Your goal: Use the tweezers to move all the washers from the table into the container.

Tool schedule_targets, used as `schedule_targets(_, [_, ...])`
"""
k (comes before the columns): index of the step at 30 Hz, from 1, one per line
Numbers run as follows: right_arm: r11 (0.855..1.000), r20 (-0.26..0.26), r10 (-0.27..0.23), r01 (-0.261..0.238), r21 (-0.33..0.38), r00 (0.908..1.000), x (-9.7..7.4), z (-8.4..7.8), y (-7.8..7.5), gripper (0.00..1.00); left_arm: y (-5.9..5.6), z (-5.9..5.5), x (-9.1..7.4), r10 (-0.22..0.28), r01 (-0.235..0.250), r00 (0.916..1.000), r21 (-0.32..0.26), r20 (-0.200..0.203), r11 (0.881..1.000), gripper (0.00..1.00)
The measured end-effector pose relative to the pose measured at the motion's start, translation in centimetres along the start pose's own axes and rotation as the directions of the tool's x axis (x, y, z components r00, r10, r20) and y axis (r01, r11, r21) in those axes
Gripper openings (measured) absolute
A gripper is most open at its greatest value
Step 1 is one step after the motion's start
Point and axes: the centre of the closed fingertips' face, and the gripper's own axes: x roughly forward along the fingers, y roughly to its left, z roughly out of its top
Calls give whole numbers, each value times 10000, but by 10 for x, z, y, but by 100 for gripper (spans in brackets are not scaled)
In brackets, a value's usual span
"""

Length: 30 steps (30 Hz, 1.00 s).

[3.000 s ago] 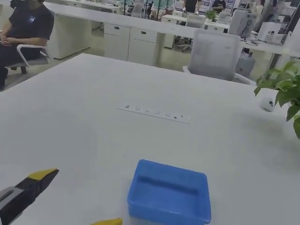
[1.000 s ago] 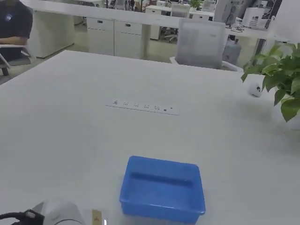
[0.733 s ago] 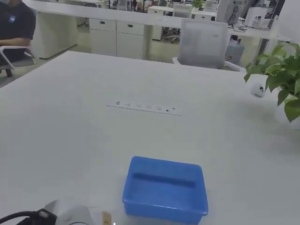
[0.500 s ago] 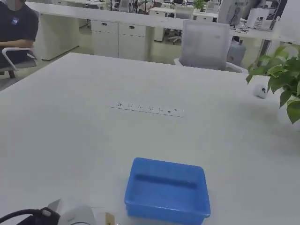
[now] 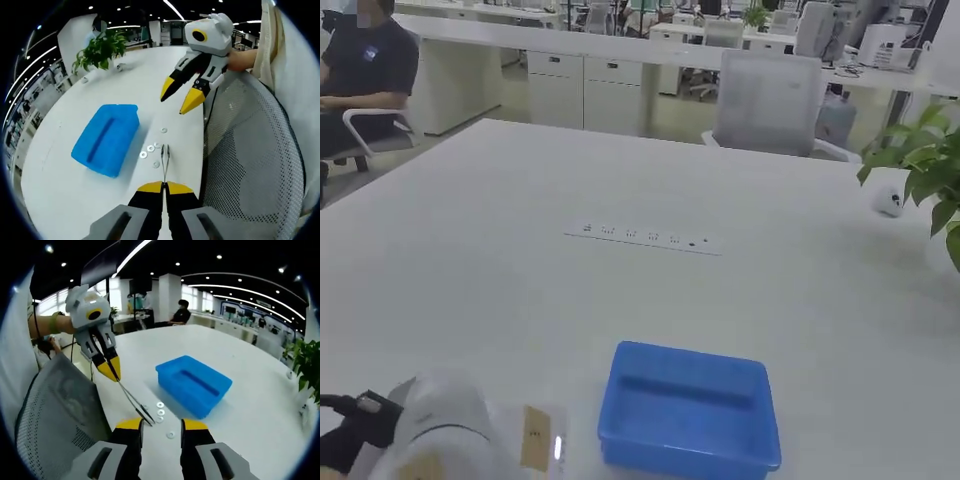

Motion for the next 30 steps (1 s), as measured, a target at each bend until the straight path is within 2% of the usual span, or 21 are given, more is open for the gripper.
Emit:
schedule_targets(2, [9999, -133, 8, -10, -112, 9999, 3, -2, -2, 25, 0, 2, -3, 19, -20, 10000, 97, 21, 10000, 0])
schedule_targets(6, [9999, -36, 150, -151, -81, 9999, 4, 1, -3, 25, -1, 6, -8, 151, -154, 9998, 244, 126, 9996, 0])
schedule_targets(9, [9989, -339, 313, -324, -337, 9989, 7, -4, -1, 24, -3, 9, -8, 228, -241, 9994, 506, 248, 9984, 0])
schedule_targets(10, [9977, -598, 406, -437, -512, 9974, 8, -7, 1, 24, -3, 10, -9, 256, -271, 9993, 600, 264, 9978, 0])
schedule_targets(16, [9875, -1192, 1089, -1211, -1005, 9869, 21, -17, 15, 22, -7, 23, -11, 168, -215, 9986, 937, 500, 9954, 0])
schedule_targets(19, [9796, -1405, 1304, -1494, -1342, 9814, 29, -17, 23, 22, -10, 28, -10, 152, -208, 9990, 1397, 411, 9900, 0])
schedule_targets(30, [9591, -1394, 1920, -2158, -1833, 9714, 48, -8, 42, 19, -19, 45, -10, -157, 59, 9989, 2137, 443, 9769, 0])
